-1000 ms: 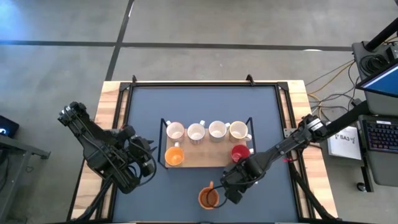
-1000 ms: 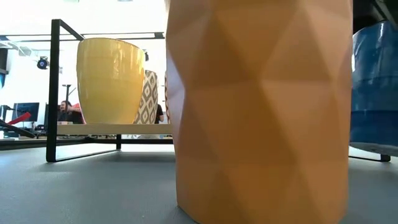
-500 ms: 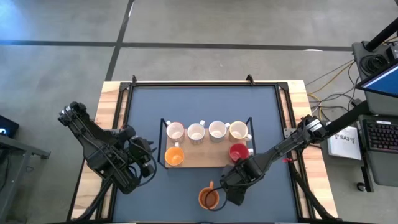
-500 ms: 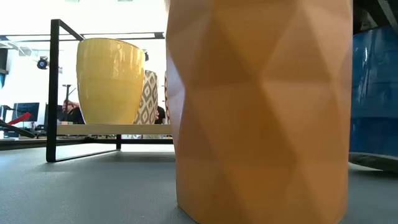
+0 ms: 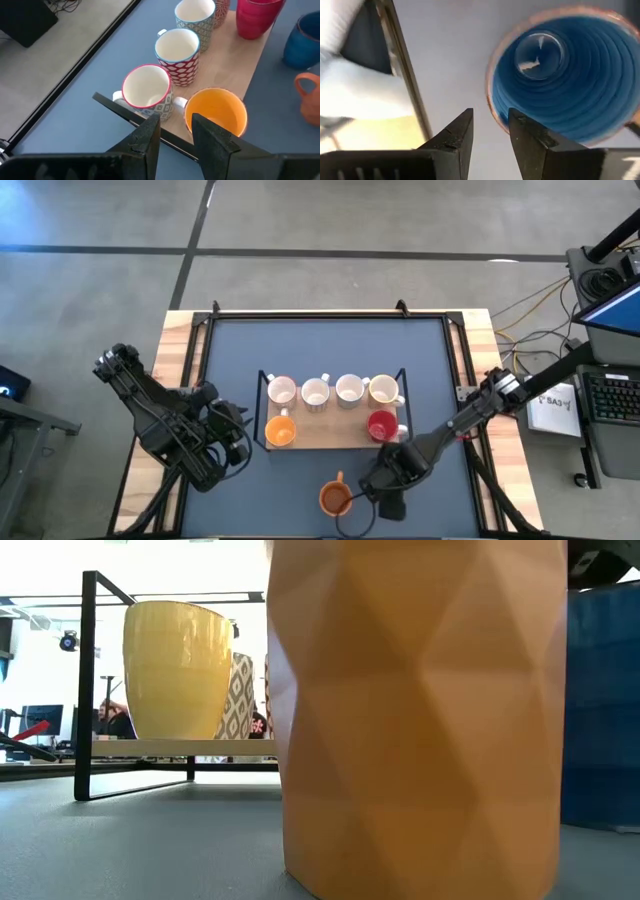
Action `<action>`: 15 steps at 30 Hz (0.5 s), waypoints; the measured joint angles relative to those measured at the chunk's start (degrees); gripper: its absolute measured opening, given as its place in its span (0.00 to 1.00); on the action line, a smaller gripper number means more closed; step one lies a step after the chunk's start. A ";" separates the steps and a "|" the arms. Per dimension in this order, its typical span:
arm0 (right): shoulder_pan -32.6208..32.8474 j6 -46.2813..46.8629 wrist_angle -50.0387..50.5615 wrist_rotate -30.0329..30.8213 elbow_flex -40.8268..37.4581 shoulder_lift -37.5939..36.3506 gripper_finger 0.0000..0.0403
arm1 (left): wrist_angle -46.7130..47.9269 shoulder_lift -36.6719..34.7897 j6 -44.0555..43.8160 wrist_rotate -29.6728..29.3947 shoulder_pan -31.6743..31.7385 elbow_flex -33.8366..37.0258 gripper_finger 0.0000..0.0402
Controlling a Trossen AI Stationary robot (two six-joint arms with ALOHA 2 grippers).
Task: Place coffee mugs
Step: Put the blue mug on the shelf
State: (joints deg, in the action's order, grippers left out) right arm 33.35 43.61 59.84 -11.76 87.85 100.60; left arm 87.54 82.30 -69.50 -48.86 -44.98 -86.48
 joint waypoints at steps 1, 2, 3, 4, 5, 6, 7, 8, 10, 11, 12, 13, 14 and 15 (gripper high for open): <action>0.32 -1.51 -0.22 0.51 0.00 0.10 0.28 | -0.06 0.00 0.01 0.00 0.01 0.00 0.24; 0.72 -2.99 -0.34 1.22 0.00 0.13 0.28 | -0.09 0.00 0.01 0.00 0.00 0.00 0.24; 1.12 -4.59 -0.23 2.05 0.00 0.13 0.28 | -0.11 0.00 0.00 0.00 0.00 0.00 0.24; 1.54 -6.43 -0.15 2.86 0.00 0.13 0.28 | -0.11 0.00 -0.01 0.00 0.00 0.00 0.24; 1.85 -8.20 -0.13 3.85 0.00 0.13 0.28 | -0.15 0.01 -0.01 0.00 0.00 0.00 0.24; 2.18 -9.87 -0.04 4.84 0.00 0.13 0.28 | -0.32 0.00 -0.02 0.00 0.00 0.00 0.24; 2.46 -11.51 0.17 5.59 0.00 0.13 0.28 | -0.54 0.00 -0.09 -0.01 0.01 0.00 0.24; 2.58 -13.07 0.37 5.85 0.00 0.13 0.28 | -0.59 0.00 -0.16 0.00 0.01 0.00 0.24; 2.81 -15.95 0.28 6.16 -0.15 0.13 0.28 | -1.03 0.00 -0.19 -0.02 0.01 0.00 0.24; 2.81 -17.09 0.29 6.75 -0.27 0.13 0.28 | -1.15 0.00 -0.19 -0.02 0.01 0.00 0.24; 2.90 -17.93 0.30 7.34 -0.48 0.13 0.28 | -1.17 0.00 -0.19 -0.01 0.01 0.00 0.24; 2.90 -18.85 0.29 7.85 -0.67 0.13 0.28 | -1.30 0.00 -0.19 -0.02 0.01 0.00 0.24; 2.90 -19.55 0.30 8.59 -0.92 0.13 0.28 | -1.43 0.00 -0.19 -0.02 0.01 0.00 0.24; 2.90 -20.47 0.31 9.24 -1.14 0.13 0.27 | -1.46 0.00 -0.19 -0.02 0.01 0.00 0.24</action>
State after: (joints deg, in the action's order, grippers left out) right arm 36.25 23.13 60.15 -2.52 86.71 100.73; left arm 86.08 82.30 -69.69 -48.88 -44.97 -86.48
